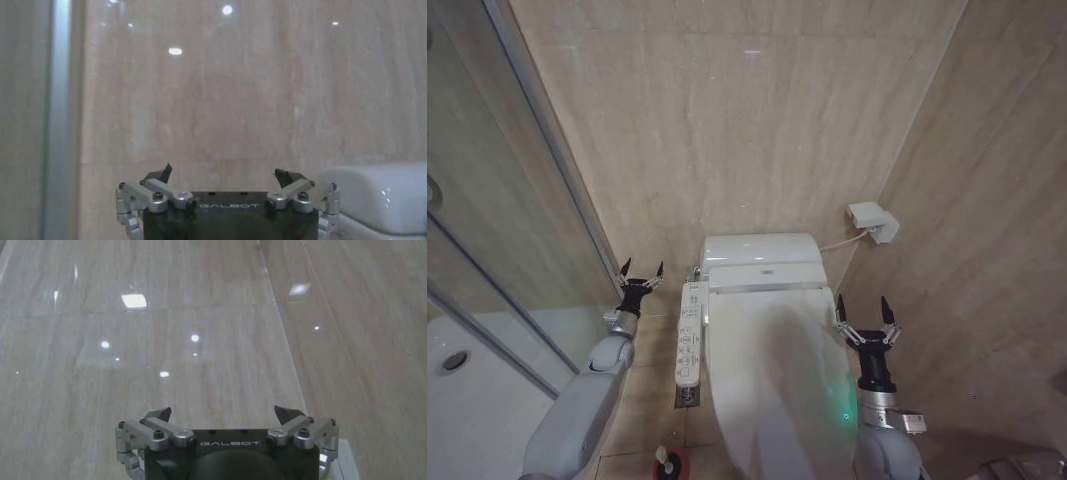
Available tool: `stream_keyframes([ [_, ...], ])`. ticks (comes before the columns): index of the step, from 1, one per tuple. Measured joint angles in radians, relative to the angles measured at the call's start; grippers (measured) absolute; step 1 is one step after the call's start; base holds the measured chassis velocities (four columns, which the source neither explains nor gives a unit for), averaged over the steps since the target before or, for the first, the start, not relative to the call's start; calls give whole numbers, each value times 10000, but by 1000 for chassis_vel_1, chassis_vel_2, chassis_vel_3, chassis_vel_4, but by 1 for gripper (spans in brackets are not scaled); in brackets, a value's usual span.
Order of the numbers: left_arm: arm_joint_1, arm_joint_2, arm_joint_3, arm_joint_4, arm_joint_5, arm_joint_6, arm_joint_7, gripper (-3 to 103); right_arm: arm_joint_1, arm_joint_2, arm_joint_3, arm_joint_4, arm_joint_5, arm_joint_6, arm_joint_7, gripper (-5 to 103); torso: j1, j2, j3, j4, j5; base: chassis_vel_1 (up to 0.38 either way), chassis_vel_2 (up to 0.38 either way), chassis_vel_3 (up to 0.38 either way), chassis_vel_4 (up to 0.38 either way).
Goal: Open the toilet lid, clean the toilet bowl with a toilet brush, close the toilet lid, and flush.
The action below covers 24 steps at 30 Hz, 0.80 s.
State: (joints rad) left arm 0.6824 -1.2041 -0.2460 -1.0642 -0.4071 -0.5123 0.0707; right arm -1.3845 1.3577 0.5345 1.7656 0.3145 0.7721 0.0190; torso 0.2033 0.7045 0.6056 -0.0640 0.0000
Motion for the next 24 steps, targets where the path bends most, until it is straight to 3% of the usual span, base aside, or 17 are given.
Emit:
stream_keyframes([
  [3, -515, -97, 256, 883, -165, -341, 910, 100, -60, -12, -6, 78, 35, 21, 0, 100, -3, 0, -1, -1, 2, 0, 0, 0, 0],
  [4, -515, -97, 256, 883, -165, -341, 910, 100, -60, -12, -6, 78, 35, 21, 0, 100, -3, 0, -1, -1, 2, 0, 0, 0, 0],
  [8, -1034, -135, 412, 1713, -446, -692, 2539, 98, -69, -293, -26, 326, 373, -64, -3, 100, -5, 1, -2, -1, -1, 0, 0, 0, 0],
  [9, -1034, -135, 412, 1713, -446, -692, 2539, 98, -69, -293, -26, 326, 373, -64, -3, 100, -5, 1, -2, -1, -1, 0, 0, 0, 0],
  [10, -1168, -130, 414, 1911, -506, -776, 3032, 98, -66, -347, -2, 327, 386, -64, -5, 100, -6, 1, -2, -1, 1, 0, 0, 0, 0],
  [11, -1261, -119, 404, 2036, -506, -826, 3375, 72, -67, -370, 11, 329, 398, -65, -6, 100, -5, 1, -1, -1, -1, 0, 0, 0, 0],
  [19, -1716, 98, 391, 2451, -126, -1049, 4640, 72, -132, -247, -4, 269, 391, 14, -59, 100, -4, 0, -1, 0, 0, 0, 0, 0, 0],
  [20, -1822, 185, 536, 2544, -79, -1091, 4759, 40, -147, -226, -10, 254, 384, 34, -76, 100, -5, 1, -2, 0, 1, 0, 0, 0, 0],
  [24, -2052, 509, 1358, 2829, 72, -1159, 4764, 40, -169, -165, -18, 234, 366, 93, -128, 100, -4, 0, -1, 0, 0, 0, 0, 0, 0],
])
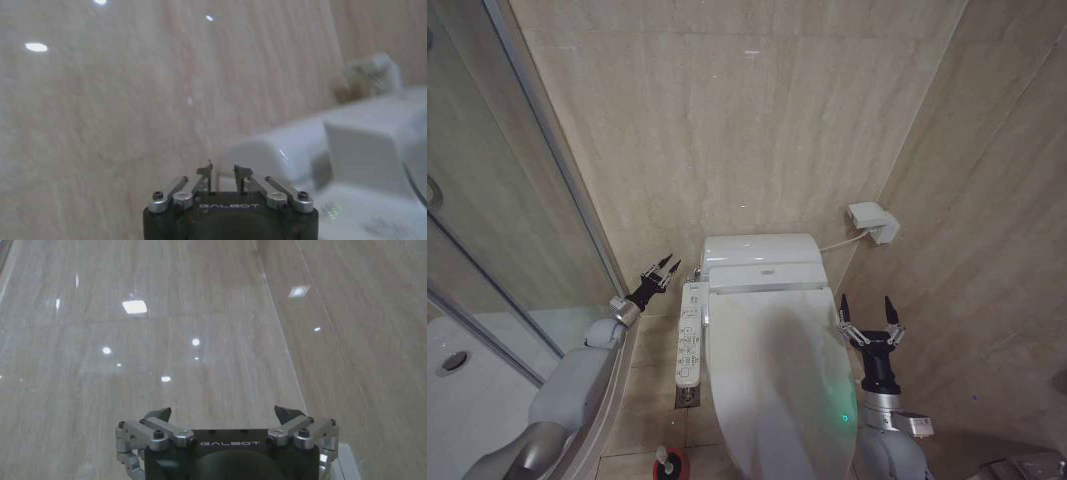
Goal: Open the toilet lid, clean the toilet bowl with a toilet brush, close the toilet lid, and flush.
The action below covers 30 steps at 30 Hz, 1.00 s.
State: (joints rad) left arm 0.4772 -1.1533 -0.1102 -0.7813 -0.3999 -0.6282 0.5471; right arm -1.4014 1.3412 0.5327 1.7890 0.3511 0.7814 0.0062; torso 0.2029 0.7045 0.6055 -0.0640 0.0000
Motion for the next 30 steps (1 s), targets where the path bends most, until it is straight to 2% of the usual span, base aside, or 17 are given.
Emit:
stream_keyframes([
  [3, -109, 113, 374, 108, 107, -15, -66, 40, 3, 24, -3, 0, -5, 5, -3, 100, 0, 0, 0, 0, -1, 0, 0, 0, 0],
  [4, -183, 193, 667, 165, 174, -16, -191, 13, 0, 27, -10, 9, -11, 5, -4, 100, 0, 0, 0, 0, 0, 0, 0, 0, 0],
  [11, -374, 257, 1168, 381, 505, -18, -296, 13, -81, 49, -19, 73, -40, 17, -3, 100, 0, 0, 0, -1, 0, 0, 0, 0, 0],
  [12, -434, 261, 1255, 458, 528, -23, -294, 0, -107, 53, -11, 75, -43, 31, -3, 100, 0, 0, 0, -1, -1, 0, 0, 0, 0],
  [25, -1213, -172, 1600, 1310, 499, -58, 91, 0, -143, 176, 41, 52, -105, 77, 11, 100, 0, 0, 0, -2, 2, 0, 0, 0, 0],
  [30, -1306, -409, 1637, 1624, 654, -35, 30, 0, -127, 164, 103, 52, -97, 78, 27, 100, 0, 0, 0, -1, 1, 0, 0, 0, 0],
])
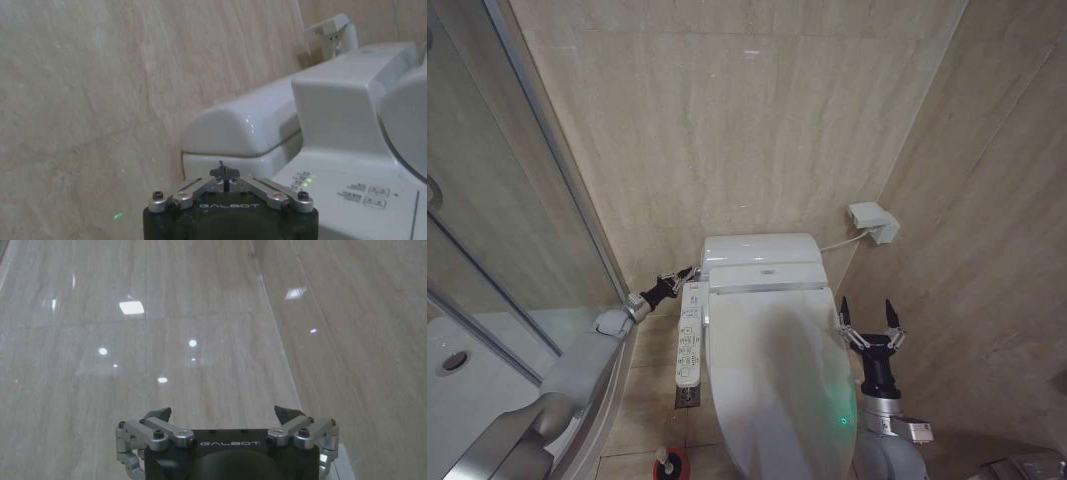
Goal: Open the toilet lid, clean the toilet bowl with a toilet brush, close the toilet lid, and flush.
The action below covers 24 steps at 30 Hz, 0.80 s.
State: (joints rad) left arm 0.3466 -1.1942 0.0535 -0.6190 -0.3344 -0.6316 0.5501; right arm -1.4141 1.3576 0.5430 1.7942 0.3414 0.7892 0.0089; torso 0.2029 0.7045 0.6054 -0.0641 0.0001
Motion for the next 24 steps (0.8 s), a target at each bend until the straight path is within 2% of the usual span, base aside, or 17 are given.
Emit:
stream_keyframes([
  [6, -18, -207, -101, 188, 395, 57, -301, 0, -51, 0, 35, -4, 25, 65, 11, 100, 0, 0, -1, 5, 2, 0, 0, 0, 0],
  [12, 93, -245, -112, 304, 642, 87, -364, 0, -58, 19, 19, -3, 33, 84, 13, 100, -1, 0, -2, 7, 3, 0, 0, 0, 0],
  [16, 64, -280, -89, 474, 695, 88, -353, 0, -47, 30, -7, 15, 32, 81, 13, 100, -2, 1, -3, -1, 1, 0, 0, 0, 0],
  [24, -217, -500, -11, 947, 928, 207, -383, 0, -32, 21, -14, -30, 31, 70, 14, 100, -2, 1, 0, 8, 2, 0, 0, 0, 0],
])
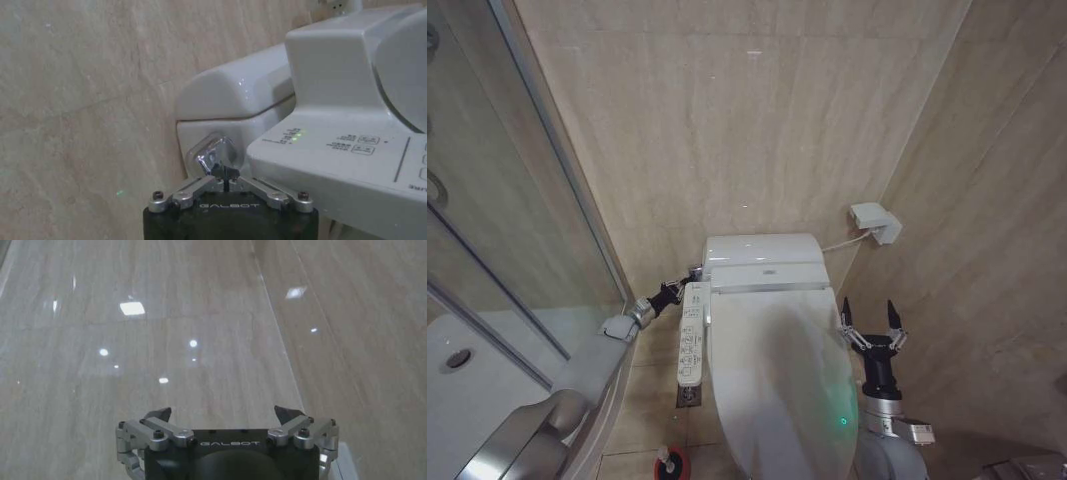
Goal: Open the toilet lid, clean the toilet bowl with a toilet brush, close the toilet lid, and flush.
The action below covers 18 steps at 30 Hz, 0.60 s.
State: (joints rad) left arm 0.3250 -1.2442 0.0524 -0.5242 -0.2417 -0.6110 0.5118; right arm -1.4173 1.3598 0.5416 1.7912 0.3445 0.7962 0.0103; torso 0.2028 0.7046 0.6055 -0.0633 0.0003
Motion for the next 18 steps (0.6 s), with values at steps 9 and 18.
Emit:
stream_keyframes([
  [9, 8, -183, -28, 66, 326, 110, -417, 0, -13, -9, 12, -13, 1, 3, 0, 100, -1, 1, -1, -5, 1, 0, 0, 0, 0],
  [18, 26, -150, -18, 41, 412, 180, -525, 0, 2, 12, 14, -74, 2, 9, 0, 100, 0, 1, -1, -9, -5, 0, 0, 0, 0],
])
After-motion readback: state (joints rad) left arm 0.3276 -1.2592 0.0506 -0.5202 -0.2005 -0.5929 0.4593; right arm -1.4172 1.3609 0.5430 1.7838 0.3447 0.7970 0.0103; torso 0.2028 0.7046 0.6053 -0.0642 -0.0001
